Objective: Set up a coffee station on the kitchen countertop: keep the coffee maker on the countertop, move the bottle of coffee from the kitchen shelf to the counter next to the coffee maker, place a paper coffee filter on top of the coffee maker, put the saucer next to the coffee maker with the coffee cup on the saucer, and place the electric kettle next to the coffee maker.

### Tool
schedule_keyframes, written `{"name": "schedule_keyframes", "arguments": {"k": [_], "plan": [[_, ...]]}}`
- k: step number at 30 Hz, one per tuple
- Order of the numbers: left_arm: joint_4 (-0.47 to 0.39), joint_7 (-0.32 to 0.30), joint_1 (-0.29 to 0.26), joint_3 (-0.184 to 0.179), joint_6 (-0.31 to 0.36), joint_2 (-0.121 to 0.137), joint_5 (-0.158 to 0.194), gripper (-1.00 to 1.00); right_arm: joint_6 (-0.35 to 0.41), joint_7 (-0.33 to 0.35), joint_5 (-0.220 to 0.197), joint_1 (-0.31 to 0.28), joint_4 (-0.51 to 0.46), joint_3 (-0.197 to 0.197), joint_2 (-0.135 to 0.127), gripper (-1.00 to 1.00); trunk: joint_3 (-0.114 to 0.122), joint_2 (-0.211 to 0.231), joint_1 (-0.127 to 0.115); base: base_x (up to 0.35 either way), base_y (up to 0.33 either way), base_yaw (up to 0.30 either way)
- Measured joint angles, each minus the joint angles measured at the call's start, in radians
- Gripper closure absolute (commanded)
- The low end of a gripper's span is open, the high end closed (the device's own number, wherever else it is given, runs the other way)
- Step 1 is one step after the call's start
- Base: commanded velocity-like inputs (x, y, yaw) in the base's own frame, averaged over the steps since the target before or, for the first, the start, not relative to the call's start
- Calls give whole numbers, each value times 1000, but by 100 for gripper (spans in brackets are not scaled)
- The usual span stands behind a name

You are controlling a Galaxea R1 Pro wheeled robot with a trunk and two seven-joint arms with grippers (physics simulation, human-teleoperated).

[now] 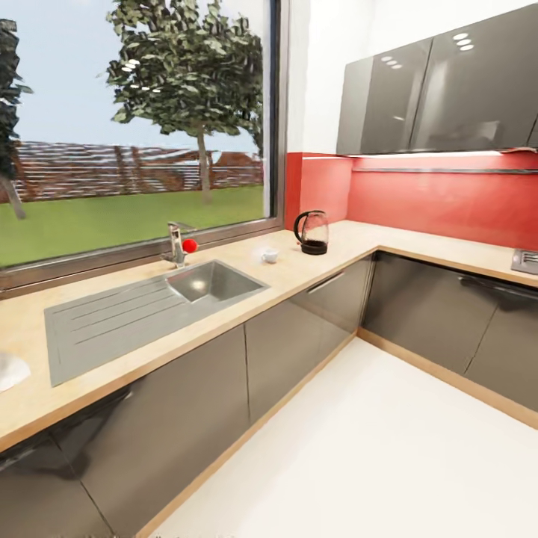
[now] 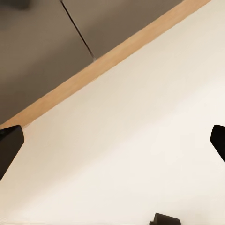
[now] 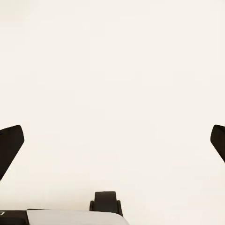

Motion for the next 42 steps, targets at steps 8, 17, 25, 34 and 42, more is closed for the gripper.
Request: {"name": "schedule_keyframes", "arguments": {"k": [8, 17, 25, 34, 42], "plan": [[0, 0, 0, 0, 0, -1, -1, -100, 0, 0, 0, 0, 0, 0, 0, -100, 0, 0, 0, 15, -5, 272], [0, 1, 0, 1, 0, 0, 0, -100, 1, 0, 0, 0, 0, 0, 0, -100, 0, 0, 0, 191, -145, 272], [0, 1, 0, 1, 0, 0, -1, -100, 0, 1, 0, 0, 0, 0, 0, -100, 0, 0, 0, 227, -184, 272], [0, 1, 0, 1, 0, -1, -2, -100, 1, 0, 0, 0, 0, 0, 0, -100, 0, 0, 0, 130, -234, 272], [0, 2, 0, 4, 0, 0, 5, -100, 0, 0, 0, 0, 0, 0, 0, -100, 0, 0, 0, -62, -177, 272]]}}
